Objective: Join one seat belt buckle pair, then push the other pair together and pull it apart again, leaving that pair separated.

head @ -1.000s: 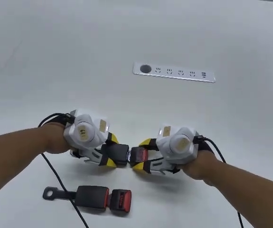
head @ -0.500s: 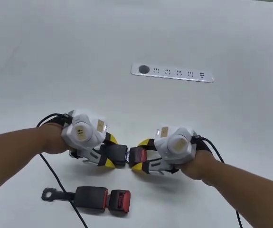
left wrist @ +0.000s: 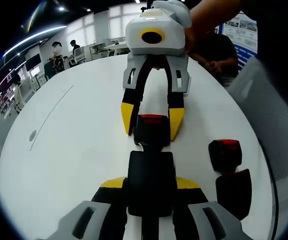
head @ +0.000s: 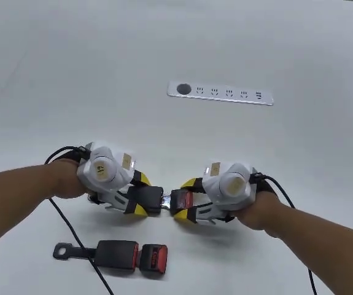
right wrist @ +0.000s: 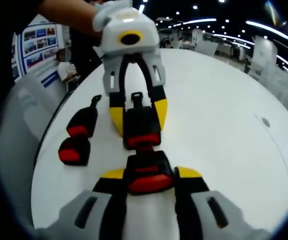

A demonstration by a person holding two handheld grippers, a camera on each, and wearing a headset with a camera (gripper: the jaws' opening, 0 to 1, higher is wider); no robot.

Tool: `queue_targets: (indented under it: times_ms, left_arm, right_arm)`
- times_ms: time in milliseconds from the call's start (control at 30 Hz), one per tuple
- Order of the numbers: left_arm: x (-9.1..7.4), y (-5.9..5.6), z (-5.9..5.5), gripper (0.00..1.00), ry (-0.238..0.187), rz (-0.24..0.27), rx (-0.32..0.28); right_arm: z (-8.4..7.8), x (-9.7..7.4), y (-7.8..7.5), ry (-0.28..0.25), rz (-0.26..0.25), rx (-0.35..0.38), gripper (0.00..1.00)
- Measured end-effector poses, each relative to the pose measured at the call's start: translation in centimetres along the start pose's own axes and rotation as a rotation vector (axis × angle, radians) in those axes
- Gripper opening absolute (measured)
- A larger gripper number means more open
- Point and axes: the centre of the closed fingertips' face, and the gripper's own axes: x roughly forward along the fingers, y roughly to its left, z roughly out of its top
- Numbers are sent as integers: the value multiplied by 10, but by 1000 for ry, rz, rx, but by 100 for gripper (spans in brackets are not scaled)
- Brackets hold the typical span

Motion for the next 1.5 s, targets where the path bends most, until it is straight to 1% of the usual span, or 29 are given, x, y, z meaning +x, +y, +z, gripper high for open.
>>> queue_targets:
  times_ms: [100,267,633,1067,1367,1500]
  left_arm:
    - [0,0,0,35,-4,0,-4]
    - [-1,0,1,35,-5,1,-8]
    - [-1,-1,2,36,-16,-2,-19]
    - [-1,-1,2,36,-31,-4,-30]
    - [-2,-1,2,36,-36,-3,-36]
    - [-1,1,0,36,-35,-4,-39]
  right_arm:
    - [-5,-5,-2,-3,0,4,36]
    - [-4,-5,0,-4,0,-1,36]
    - [-14,-15,-1,-19,-13,12,37]
    - [-33,-32,-3,-36,-26,25,37]
    - [-48,-48,-3,-33,-39,38,37]
    - [-55,-56,-3,-33,-46,46,37]
